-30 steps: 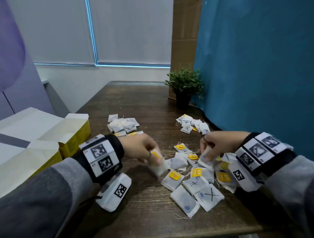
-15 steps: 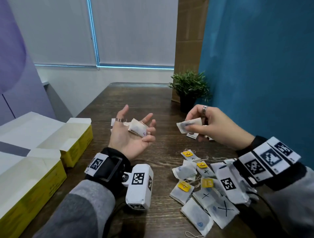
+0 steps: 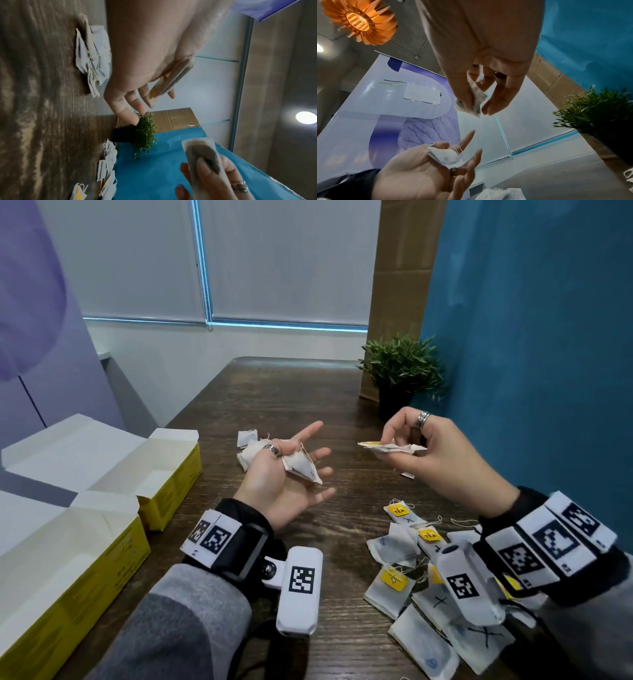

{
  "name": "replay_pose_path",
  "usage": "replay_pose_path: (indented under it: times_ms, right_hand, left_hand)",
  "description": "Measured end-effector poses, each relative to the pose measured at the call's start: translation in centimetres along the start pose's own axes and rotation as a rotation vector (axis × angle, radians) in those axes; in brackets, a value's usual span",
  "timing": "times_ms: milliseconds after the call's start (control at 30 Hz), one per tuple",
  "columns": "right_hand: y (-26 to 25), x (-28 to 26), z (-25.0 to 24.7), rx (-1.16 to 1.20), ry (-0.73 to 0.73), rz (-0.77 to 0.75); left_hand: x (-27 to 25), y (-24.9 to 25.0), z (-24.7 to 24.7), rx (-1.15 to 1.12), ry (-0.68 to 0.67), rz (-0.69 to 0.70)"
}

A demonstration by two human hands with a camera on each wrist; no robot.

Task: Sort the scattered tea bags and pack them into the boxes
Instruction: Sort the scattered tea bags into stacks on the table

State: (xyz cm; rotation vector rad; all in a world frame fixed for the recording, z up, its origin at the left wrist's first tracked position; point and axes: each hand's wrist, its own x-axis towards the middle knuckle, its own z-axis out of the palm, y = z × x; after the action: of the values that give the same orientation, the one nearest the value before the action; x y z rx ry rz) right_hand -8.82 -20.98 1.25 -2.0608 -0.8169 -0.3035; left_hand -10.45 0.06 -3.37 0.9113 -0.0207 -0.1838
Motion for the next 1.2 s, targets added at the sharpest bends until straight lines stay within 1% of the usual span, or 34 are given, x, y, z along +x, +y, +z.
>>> replay_pose_path:
  times_ms: [100,233,300,367,533,633,733,767,867,967,1033,1100,1200]
  right_hand:
    - [0.5,-0.3,-0.3,-0.041,0.017,0.003]
    - [1.1,-0.5,-0.6,-0.081,0.050,0.012]
    - [0.8,-0.6,-0.6,-0.064,0.020,0.022]
    - [0.3,-0.7,-0.5,-0.049,-0.019,0.033]
    - [0.1,-0.3,-0.3,-0.064,-0.026,0.003]
    - [-0.2,-0.1,0.1,-0.059,-0.076,0.002]
    - [-0.7,0.1,0.7,-0.069,-0.126,0.005]
    - [-0.8,0.2,0.8,-0.078,-0.141,0.010]
    - [-0.9,0.2,0.9,-0.059,-0.171,0.061]
    - [-0.7,0.3,0.8,-0.029,-0.178,0.089]
    - [-0.4,0.4,0.8,-0.018,-0.172,0.095]
    - [-0.3,0.4,0.8,-0.006,-0.169,0.097]
    - [-0.4,0.4,0.8,0.039,-0.176,0.116]
  left_hand:
    - [0.2,-0.1,-0.5,0.000,0.009,0.006]
    - [0.1,-0.2,-0.1,0.060,-0.031,-0.095]
    - [-0.1,-0.4,0.1,0.097,-0.029,-0.110]
    - [0.0,-0.7,0.0,0.167,-0.012,-0.063]
    - [0.2,-0.8,-0.1,0.272,0.021,0.072]
    - [0.1,-0.8,0.1,0.309,0.054,0.127]
    - [0.0,-0.8,0.5,0.342,0.084,0.217]
    - [0.0,-0.7,0.5,0.357,0.094,0.252]
    - [-0.1,-0.4,0.7,0.467,0.059,0.331]
    - [-0.3,-0.2,0.8,0.580,0.091,0.395]
    - [-0.3,-0.1,0.9,0.611,0.111,0.418]
    - [0.0,0.0,0.8,0.604,0.102,0.413]
    - [-0.2,0.0,1.0,0.545,0.107,0.363]
